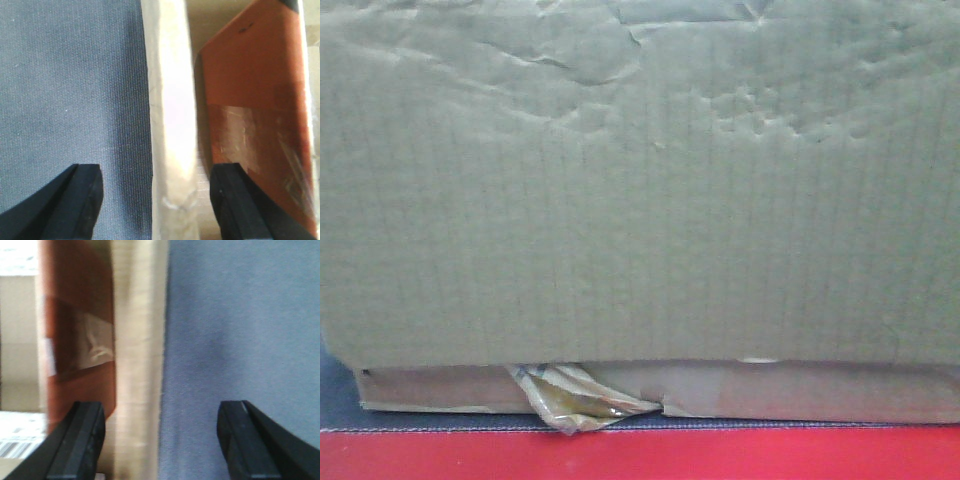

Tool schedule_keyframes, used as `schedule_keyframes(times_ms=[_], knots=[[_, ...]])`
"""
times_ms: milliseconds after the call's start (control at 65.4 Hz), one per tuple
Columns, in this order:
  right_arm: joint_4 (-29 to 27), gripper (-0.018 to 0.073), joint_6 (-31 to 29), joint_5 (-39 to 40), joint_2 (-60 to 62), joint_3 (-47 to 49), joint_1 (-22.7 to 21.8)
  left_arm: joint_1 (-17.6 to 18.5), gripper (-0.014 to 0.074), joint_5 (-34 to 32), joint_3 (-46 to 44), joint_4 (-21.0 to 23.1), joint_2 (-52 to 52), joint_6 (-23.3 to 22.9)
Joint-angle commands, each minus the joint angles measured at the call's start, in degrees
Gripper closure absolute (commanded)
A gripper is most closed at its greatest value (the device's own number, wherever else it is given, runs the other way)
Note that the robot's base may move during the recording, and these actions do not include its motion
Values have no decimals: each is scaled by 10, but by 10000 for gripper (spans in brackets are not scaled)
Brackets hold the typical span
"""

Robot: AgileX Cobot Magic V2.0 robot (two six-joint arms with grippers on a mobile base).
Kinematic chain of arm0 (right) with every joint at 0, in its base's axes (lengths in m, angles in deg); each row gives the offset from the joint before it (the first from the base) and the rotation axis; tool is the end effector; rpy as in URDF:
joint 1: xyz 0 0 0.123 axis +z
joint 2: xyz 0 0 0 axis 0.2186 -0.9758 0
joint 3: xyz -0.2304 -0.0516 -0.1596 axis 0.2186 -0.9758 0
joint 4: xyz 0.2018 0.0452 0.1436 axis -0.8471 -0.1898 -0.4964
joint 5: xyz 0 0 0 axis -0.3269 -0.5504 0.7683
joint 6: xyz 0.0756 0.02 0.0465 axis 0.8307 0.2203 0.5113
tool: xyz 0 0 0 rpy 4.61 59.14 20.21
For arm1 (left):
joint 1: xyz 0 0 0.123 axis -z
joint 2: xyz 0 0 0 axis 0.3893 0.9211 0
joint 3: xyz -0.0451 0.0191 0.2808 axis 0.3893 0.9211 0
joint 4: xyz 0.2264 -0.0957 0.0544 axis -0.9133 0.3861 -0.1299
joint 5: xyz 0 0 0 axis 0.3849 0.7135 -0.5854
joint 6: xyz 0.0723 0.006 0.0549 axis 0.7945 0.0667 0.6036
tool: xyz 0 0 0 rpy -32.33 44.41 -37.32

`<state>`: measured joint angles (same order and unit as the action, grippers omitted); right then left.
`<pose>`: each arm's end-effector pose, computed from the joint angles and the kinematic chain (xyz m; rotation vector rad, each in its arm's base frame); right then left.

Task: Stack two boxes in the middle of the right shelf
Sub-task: 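Lower the right gripper onto the opposite box wall and close it, then lift the box with both grippers above the workbench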

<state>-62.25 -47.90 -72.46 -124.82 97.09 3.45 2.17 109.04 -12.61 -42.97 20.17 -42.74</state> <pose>0.2761 0.0796 0.3543 0.0518 2.7744 0.1568 0.3053 -0.1317 0.3400 0.0524 2.7785 -0.0517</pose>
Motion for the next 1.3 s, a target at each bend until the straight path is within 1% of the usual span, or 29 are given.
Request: schedule_keyframes(times_ms=[0, 122, 413, 963, 1055, 1146, 1208, 1238, 1253, 1284], knots=[[0, 199, 8, 3, 2, -1, 7, -1, 230, -2, 1, 0, -6, 0], [10, 199, 18, 3, 2, -1, 9, -1, 230, -2, 1, 0, -6, 0], [27, 199, 18, 3, -3, -1, 9, -1, 230, -2, 1, 0, -6, 0], [30, 204, 18, 3, -16, -1, 9, -1, 230, -2, 1, 0, -6, 0], [30, 270, 18, 3, -16, -1, 9, -1, 230, -2, 1, 0, -6, 0], [30, 375, 18, 3, -16, -1, 9, -1, 267, -2, 1, 0, -6, 0], [31, 456, 18, 3, -16, -1, 9, -1, 338, -2, 1, 2, -6, 0], [35, 514, 18, 3, -16, -1, 9, -1, 385, -2, 1, 2, -6, 0], [36, 526, 18, 3, -16, -1, 9, -1, 411, -2, 1, 2, -6, 0], [41, 578, 18, 3, -16, -1, 9, -1, 465, -2, 1, 2, -6, -1]])
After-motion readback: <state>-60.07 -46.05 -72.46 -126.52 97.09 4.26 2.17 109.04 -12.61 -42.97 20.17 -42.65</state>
